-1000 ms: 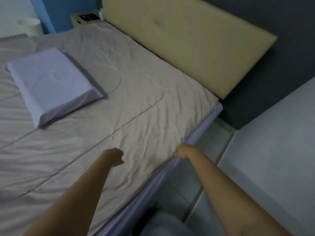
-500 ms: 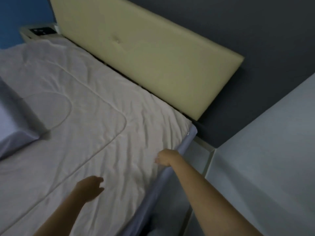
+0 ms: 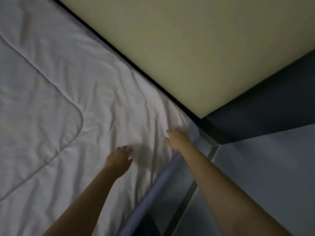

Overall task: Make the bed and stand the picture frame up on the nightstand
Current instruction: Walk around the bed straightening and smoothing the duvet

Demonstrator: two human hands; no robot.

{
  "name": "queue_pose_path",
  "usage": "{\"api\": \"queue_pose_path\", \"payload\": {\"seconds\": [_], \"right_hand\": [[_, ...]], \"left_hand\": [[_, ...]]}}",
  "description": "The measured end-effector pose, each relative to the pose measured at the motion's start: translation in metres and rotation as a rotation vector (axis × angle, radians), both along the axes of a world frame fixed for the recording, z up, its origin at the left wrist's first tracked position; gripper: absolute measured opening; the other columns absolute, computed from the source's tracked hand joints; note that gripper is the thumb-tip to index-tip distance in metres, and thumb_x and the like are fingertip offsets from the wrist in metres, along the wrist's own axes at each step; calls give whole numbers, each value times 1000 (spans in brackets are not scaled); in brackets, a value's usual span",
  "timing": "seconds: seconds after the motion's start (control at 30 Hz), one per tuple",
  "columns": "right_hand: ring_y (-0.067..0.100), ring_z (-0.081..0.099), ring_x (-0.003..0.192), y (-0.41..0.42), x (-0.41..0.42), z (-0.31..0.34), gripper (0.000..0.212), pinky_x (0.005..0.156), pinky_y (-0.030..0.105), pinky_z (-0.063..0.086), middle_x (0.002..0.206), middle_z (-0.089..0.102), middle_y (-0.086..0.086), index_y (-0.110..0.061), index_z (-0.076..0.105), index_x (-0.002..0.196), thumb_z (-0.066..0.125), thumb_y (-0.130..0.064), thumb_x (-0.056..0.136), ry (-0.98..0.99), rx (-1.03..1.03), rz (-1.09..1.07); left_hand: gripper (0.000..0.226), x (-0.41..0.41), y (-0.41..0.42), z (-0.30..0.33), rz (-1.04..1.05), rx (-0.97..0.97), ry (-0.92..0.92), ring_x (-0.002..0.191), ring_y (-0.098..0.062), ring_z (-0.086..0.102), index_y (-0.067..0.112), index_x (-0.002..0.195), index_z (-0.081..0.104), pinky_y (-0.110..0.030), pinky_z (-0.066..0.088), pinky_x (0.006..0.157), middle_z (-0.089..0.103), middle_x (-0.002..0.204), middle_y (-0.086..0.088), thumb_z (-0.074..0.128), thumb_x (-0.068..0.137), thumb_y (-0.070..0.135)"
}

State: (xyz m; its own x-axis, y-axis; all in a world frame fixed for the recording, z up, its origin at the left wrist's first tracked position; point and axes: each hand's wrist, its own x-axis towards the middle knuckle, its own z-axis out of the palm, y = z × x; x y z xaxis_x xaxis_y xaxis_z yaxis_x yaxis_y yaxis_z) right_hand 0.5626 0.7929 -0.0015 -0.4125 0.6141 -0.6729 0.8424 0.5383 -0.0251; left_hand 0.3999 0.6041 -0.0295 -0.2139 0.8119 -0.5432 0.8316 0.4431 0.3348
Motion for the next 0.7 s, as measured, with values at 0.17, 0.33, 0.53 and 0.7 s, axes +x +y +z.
{"api": "queue_pose_path", "payload": {"seconds": [0.17,0.33,0.53,0.7], "right_hand": [[37,-19,146,33,-3,-81,74,111,64,-11,160,-17,6,-31,-4,153,28,-63,93,93,281,-124],[31,-4,149,31,-1,-140,77,120,52,0,162,-1,10,-15,8,154,3,-56,89,245,356,-157],[31,21,146,46,6,-134,80,121,43,11,157,23,18,3,30,146,-1,-52,97,426,370,-121],[29,20,147,56,45,-132,78,122,42,9,157,23,16,1,29,147,1,-53,98,330,371,-81]], "left_hand": [[80,-3,19,-79,-90,158,153,150,-35,6,29,154,15,-52,10,119,4,163,-7,37,87,67],[59,9,18,-126,-116,224,304,144,-42,25,32,147,35,-60,19,111,31,157,-13,10,98,54],[52,15,26,-115,-117,442,268,145,-36,25,31,146,35,-63,20,112,37,155,-4,10,102,44],[52,41,44,-122,-199,387,253,151,-32,3,31,148,31,-63,9,114,34,157,-1,8,103,44]]}}
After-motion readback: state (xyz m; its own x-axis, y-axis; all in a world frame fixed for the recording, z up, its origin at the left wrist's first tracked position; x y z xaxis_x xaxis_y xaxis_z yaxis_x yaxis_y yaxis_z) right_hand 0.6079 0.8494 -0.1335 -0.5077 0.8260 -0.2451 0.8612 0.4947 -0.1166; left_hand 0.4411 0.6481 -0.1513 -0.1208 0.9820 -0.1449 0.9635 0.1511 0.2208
